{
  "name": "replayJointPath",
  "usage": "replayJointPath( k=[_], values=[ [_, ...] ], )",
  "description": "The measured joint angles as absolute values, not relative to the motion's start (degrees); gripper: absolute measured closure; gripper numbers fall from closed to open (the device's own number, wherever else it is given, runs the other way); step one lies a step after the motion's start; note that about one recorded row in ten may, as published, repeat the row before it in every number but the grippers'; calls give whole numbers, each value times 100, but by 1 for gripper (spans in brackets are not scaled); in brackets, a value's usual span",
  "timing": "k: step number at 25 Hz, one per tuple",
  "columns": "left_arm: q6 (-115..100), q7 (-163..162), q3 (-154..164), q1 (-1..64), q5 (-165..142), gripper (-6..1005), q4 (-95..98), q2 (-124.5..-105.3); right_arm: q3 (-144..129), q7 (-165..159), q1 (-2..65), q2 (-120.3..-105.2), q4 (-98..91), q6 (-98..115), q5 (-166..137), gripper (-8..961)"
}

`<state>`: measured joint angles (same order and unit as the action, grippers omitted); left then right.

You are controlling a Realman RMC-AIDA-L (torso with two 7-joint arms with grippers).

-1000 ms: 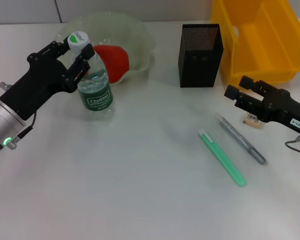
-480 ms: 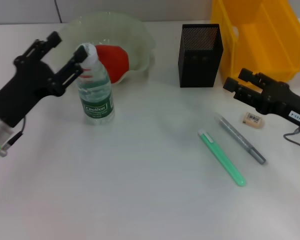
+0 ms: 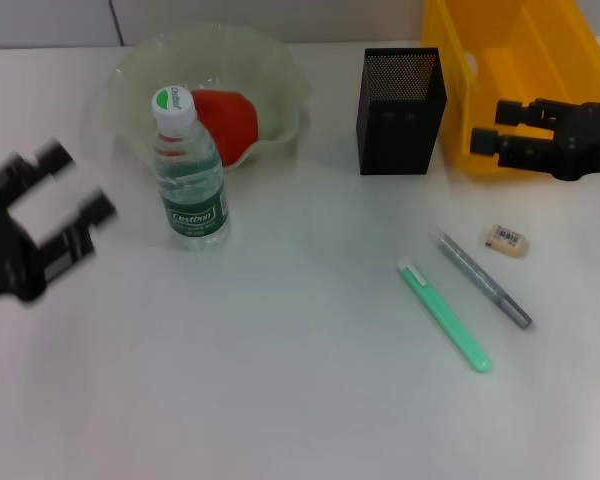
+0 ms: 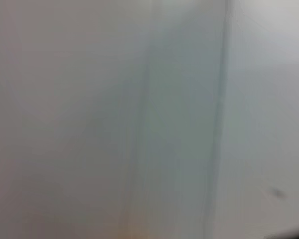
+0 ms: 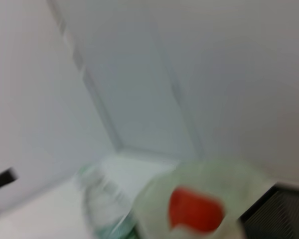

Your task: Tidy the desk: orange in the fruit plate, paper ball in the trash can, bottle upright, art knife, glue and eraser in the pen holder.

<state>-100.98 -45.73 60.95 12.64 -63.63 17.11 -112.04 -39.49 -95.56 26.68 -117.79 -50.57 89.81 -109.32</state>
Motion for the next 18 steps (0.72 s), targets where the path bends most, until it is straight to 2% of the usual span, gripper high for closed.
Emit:
replayJointPath(
  k=[4,7,10,18],
  values=[
    [-10225,-5133,6099,1240,-7653,296,2159,-11045,-4335,-11394,3090,-11760,-6998,10021,-12335,218],
    [-10190,-5365,6080,1282,-8194,298,2332,-11068,-4918,-12515,3469,-11779,-8279,10714,-13383,218],
    [-10109,-5452,6065,1323,-8428,299,2359,-11127,-5744,-13374,3775,-11890,-9103,11068,-14396,218],
    [-9938,-5454,6102,1334,-8460,302,2346,-11192,-7895,-15020,3970,-11949,-8646,10478,-15189,219]
  ],
)
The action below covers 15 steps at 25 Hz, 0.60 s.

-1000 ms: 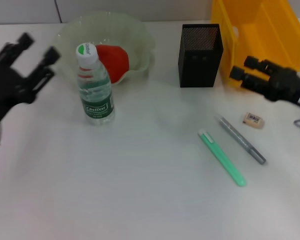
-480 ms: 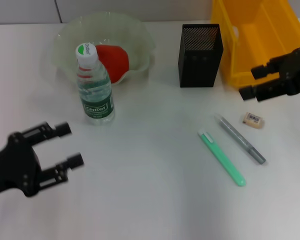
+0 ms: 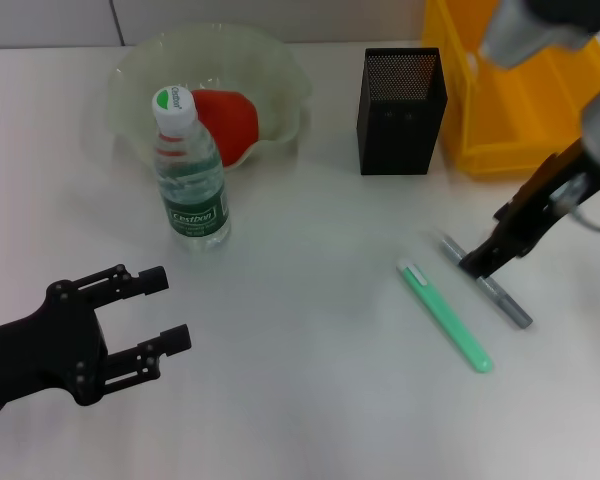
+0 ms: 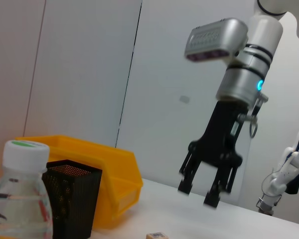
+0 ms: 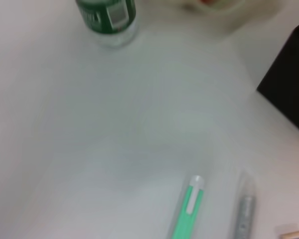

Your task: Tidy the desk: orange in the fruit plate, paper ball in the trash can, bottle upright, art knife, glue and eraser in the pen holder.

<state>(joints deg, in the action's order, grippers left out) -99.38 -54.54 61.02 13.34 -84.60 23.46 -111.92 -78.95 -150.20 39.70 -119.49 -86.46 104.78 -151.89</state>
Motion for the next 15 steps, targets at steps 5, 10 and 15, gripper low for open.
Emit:
replayJointPath(
  k=[5,10,15],
  values=[
    [-9934,-5456,6187,1365,-8469,301,2364,-11195,-8927,-15703,3942,-11962,-7993,9438,-15244,219],
    [-9909,-5427,6248,1400,-8475,301,2370,-11192,-9489,-16071,3919,-11977,-7596,8693,-15187,219],
    [-9880,-5414,6248,1413,-8498,301,2373,-11197,-9829,-16288,3965,-11982,-7145,8112,-15115,219]
  ],
)
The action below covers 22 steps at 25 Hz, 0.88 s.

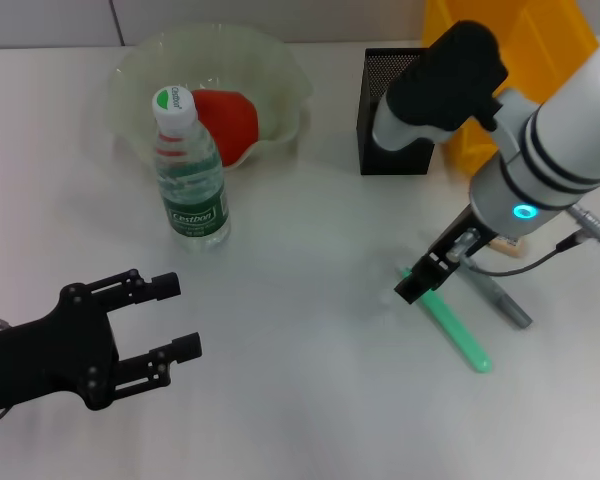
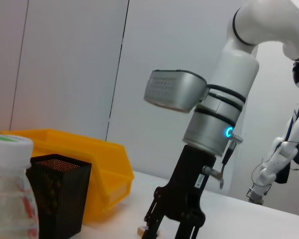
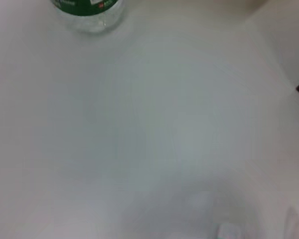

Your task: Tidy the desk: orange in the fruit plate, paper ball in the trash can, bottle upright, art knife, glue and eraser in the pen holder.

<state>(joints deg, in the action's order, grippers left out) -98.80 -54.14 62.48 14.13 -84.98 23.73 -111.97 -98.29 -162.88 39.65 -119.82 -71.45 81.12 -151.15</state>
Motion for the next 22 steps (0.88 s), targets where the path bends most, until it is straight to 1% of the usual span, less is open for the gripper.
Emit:
replayJointPath(
  k=[7,15,22],
  values=[
    [-9850,-5414,6242,1411,-8543,301,2373,-11236,-9976,-16301,4058,-11980,-6682,7624,-14837,232],
    [-9839,-5414,6211,1423,-8544,301,2364,-11286,-9995,-16310,4087,-11979,-6615,7552,-14862,459],
    [-9850,-5414,6198,1433,-8543,301,2364,-11294,-10018,-16295,4142,-11979,-6527,7548,-14870,613]
  ],
)
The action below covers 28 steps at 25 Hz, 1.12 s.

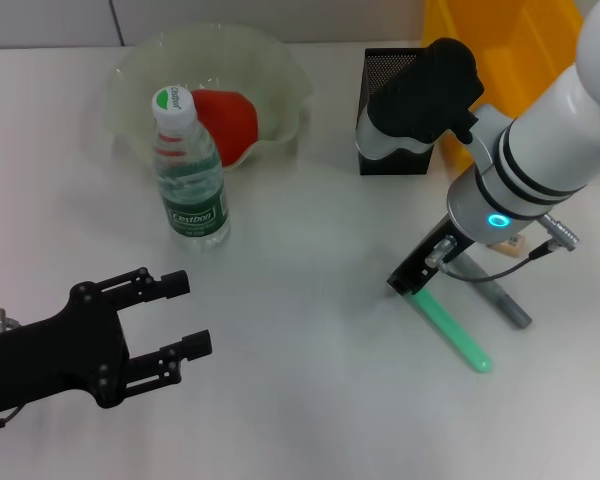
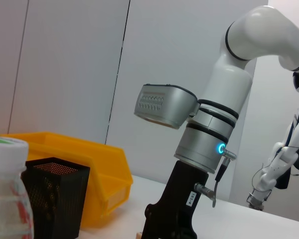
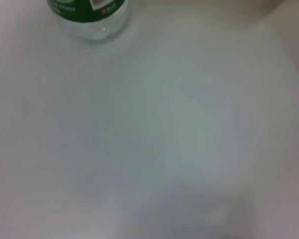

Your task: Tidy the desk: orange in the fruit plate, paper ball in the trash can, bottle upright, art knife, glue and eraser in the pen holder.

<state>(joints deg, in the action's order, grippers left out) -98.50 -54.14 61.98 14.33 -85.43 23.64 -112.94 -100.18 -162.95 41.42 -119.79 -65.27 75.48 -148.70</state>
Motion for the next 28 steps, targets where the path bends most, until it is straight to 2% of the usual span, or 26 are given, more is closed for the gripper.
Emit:
replayJointPath(
  k=[3,15,21,23,27,28],
  values=[
    [-9847,-5414,6195,1432,-8543,300,2364,-11319,-10024,-16292,4160,-11979,-6481,7539,-14871,671],
    [-9856,-5407,6187,1411,-8526,300,2364,-11320,-9934,-16219,4031,-11966,-6799,7675,-14840,785],
    [-9889,-5405,6188,1398,-8505,300,2373,-11320,-8601,-15655,3466,-11962,-8102,7881,-14396,773],
    [-9891,-5405,6188,1416,-8506,300,2373,-11318,-7568,-14892,3136,-11957,-8276,7368,-13255,769],
    [-9894,-5405,6187,1447,-8506,300,2376,-11312,-6996,-13600,2834,-11940,-7781,6367,-11863,761],
    [-9896,-5406,6188,1459,-8506,300,2380,-11313,-6791,-12423,2734,-11932,-7143,5760,-10687,759]
  ],
)
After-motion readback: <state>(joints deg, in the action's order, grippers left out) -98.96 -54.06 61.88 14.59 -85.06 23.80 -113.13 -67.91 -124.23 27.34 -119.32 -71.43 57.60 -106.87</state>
